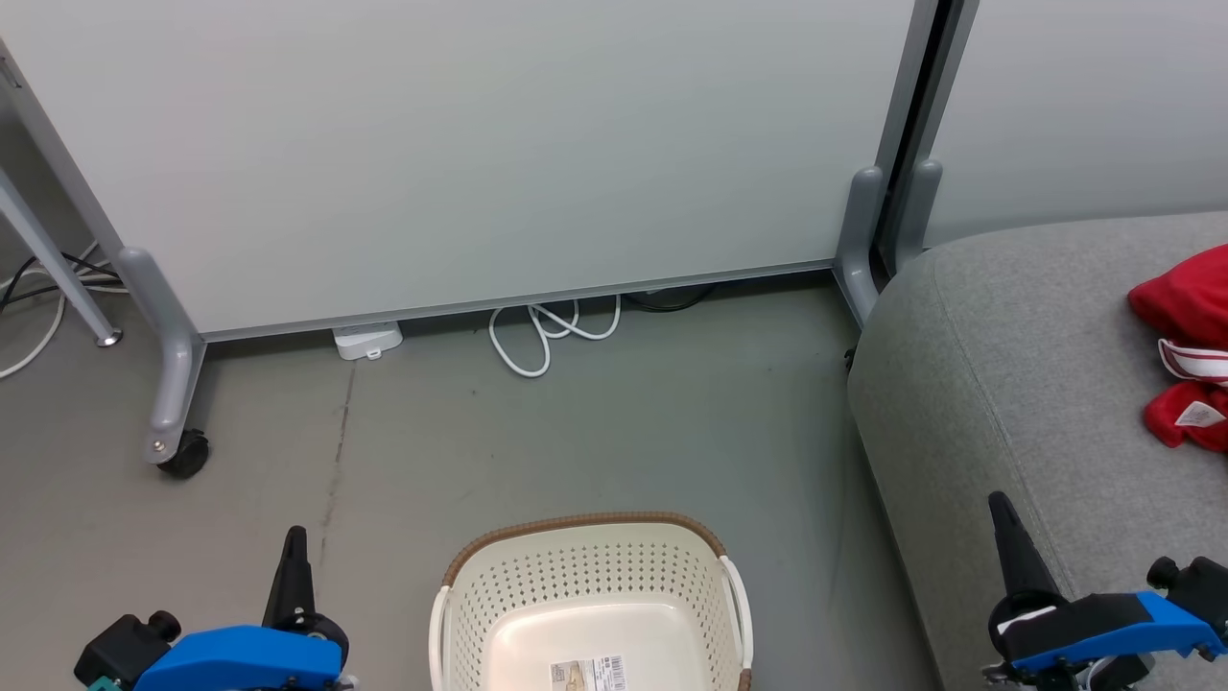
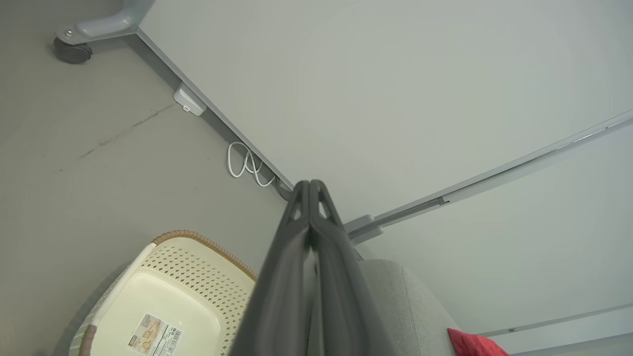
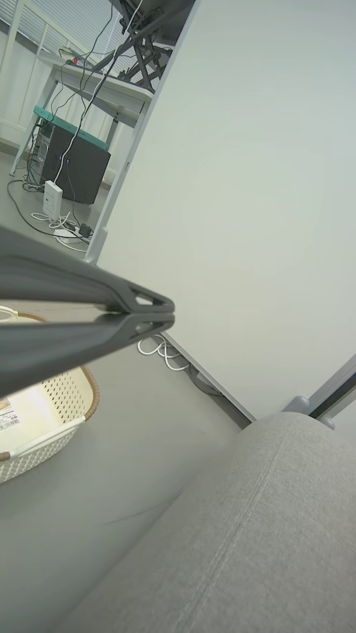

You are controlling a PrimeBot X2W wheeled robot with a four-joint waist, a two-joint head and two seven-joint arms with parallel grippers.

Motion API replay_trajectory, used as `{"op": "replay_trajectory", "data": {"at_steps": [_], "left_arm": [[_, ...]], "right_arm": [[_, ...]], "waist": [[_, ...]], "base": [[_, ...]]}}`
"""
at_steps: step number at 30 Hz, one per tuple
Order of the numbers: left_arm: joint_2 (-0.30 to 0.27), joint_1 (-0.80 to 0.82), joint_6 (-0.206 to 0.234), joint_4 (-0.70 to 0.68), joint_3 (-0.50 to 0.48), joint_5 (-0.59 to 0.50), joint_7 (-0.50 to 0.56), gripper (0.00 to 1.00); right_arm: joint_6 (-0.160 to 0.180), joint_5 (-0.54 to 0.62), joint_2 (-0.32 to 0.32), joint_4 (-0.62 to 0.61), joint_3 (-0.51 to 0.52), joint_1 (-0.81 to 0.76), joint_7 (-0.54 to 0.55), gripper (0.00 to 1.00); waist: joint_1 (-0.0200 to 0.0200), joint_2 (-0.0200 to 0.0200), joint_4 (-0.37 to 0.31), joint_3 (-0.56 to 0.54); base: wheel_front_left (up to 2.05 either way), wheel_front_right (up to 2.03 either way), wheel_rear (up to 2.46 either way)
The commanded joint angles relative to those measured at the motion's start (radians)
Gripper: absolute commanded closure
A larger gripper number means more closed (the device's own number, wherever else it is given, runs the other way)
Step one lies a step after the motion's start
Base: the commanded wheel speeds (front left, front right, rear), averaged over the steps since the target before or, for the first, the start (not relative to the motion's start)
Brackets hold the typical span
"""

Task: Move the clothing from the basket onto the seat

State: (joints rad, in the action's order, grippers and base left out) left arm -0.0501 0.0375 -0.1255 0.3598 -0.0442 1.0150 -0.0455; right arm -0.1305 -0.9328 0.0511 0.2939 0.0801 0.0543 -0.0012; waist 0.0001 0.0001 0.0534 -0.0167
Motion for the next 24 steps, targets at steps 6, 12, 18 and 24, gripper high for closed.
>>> {"op": "replay_trajectory", "data": {"at_steps": [6,12,18,24], "left_arm": [[-0.001,0.031,-0.004,-0.026,-0.012,0.077,0.02,1.0],[-0.001,0.036,-0.005,-0.035,-0.018,0.127,0.034,1.0],[-0.001,0.042,-0.005,-0.047,-0.026,0.194,0.053,1.0],[-0.001,0.046,-0.006,-0.055,-0.031,0.241,0.064,1.0]], "right_arm": [[0.0,-0.092,0.0,-0.02,0.007,0.031,0.015,1.0],[0.0,-0.149,0.0,-0.023,0.01,0.034,0.025,1.0],[0.0,-0.225,0.0,-0.027,0.014,0.038,0.037,1.0],[0.0,-0.277,0.0,-0.03,0.016,0.04,0.046,1.0]], "waist": [[-0.0001,-0.0001,-0.004,0.002],[-0.0001,-0.0001,-0.008,0.003],[-0.0001,-0.0001,-0.013,0.005],[-0.0001,-0.0001,-0.017,0.006]], "base": [[0.0,0.0,0.0],[0.0,0.0,0.0],[0.0,0.0,0.0],[0.0,0.0,0.0]]}}
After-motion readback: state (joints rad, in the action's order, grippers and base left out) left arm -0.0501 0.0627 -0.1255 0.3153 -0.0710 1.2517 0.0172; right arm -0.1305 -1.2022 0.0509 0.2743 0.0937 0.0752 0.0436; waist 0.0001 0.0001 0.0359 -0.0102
